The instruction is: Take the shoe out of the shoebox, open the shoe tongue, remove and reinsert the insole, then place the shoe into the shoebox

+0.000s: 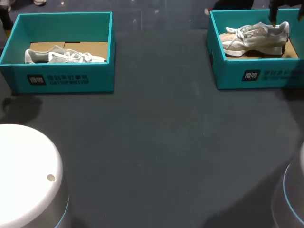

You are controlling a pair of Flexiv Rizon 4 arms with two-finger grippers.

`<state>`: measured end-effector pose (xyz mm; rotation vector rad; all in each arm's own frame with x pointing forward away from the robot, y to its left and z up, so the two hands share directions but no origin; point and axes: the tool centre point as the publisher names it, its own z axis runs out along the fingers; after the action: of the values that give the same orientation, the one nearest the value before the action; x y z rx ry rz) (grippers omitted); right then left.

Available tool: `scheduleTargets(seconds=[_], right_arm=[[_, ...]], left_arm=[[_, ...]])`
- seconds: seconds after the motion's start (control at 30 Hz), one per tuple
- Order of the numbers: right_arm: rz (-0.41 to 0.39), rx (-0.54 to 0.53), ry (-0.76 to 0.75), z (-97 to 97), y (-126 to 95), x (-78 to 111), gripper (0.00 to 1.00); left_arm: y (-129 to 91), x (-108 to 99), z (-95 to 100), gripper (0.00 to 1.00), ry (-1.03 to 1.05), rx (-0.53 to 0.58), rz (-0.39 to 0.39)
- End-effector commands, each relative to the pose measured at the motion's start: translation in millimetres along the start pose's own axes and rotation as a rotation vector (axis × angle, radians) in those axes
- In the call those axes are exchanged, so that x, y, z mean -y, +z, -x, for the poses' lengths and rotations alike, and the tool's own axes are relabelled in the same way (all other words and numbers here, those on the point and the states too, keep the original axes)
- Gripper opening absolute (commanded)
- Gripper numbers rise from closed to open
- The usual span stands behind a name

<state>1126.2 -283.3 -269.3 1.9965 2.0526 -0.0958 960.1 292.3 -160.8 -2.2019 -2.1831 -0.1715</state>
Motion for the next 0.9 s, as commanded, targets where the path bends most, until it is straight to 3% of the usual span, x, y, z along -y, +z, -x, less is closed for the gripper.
scheduleTargets(seconds=[0.03, 0.9], right_arm=[[-0.005, 0.023, 0.024, -1.7, 18.2, -9.2, 1.00], [-0.029, 0.065, 0.062, 16.1, 62.8, -30.8, 1.00]], left_arm=[[-0.5, 0.2, -0.4, 1.00, 0.001, -0.003, 0.000], [-0.5, 0.2, -0.4, 1.00, 0.001, -0.003, 0.000]])
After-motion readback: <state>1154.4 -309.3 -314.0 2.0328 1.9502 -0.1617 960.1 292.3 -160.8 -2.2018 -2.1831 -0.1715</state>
